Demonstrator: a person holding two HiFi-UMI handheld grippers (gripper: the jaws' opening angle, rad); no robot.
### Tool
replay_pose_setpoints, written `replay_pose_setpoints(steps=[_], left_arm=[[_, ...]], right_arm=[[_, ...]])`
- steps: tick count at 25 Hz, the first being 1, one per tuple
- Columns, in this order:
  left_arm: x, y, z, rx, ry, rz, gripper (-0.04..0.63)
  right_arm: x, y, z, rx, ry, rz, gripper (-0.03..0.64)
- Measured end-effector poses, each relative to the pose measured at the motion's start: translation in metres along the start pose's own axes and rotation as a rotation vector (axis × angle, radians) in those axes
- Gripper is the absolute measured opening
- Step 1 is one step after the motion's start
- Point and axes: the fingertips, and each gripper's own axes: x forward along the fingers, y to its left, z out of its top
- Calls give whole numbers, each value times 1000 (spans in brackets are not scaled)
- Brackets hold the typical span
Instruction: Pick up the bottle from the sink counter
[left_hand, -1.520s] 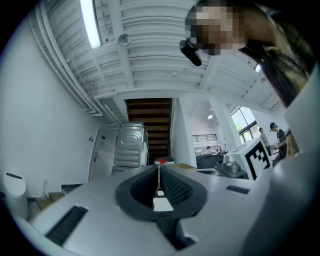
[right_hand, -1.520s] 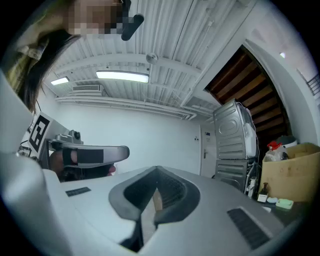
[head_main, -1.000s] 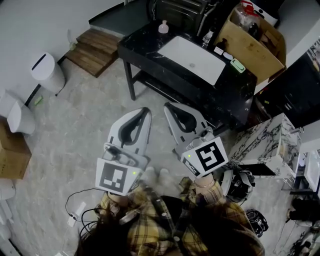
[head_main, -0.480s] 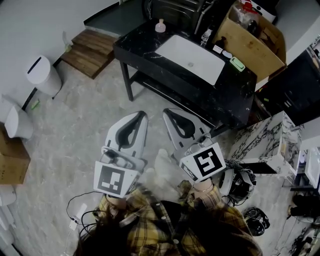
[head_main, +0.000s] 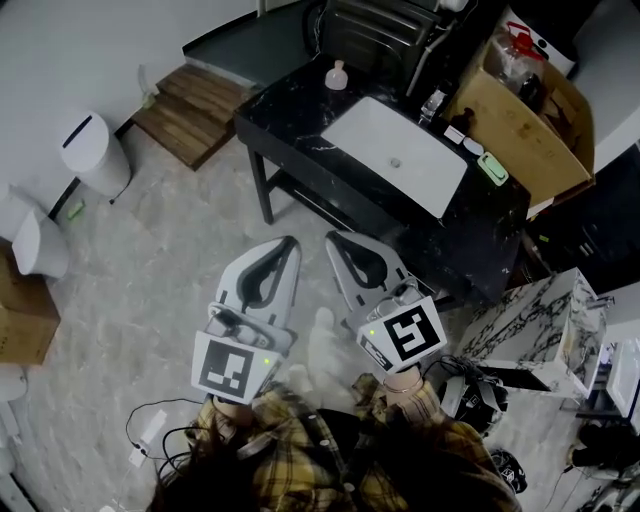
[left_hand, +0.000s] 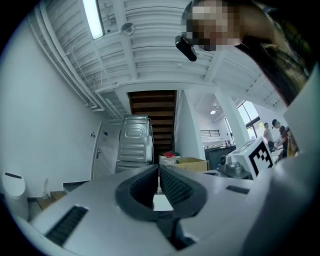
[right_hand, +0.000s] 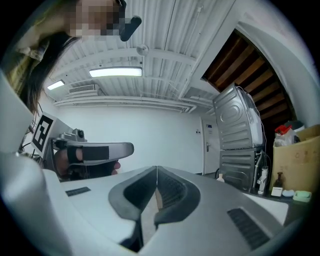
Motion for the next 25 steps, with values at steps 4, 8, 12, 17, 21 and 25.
replay_pose_setpoints(steps=[4, 8, 12, 17, 21, 25], left_arm=[[47, 21, -4, 7, 0, 16, 23], [93, 33, 1, 18, -1, 22, 23], [126, 42, 5, 27, -1, 33, 23], [158, 50, 9, 46, -18, 45, 23], [174, 50, 8, 54, -34, 48, 23], [183, 54, 7, 52, -48, 59, 23]], right_arm=[[30, -41, -3, 2, -4, 17, 17], [54, -82, 1, 9, -6, 29, 17], [71, -111, 3, 15, -5, 49, 17], [80, -139, 6, 6, -24, 56, 17], [79, -157, 6, -9, -31, 53, 17], [83, -165, 2, -18, -25, 65, 17]])
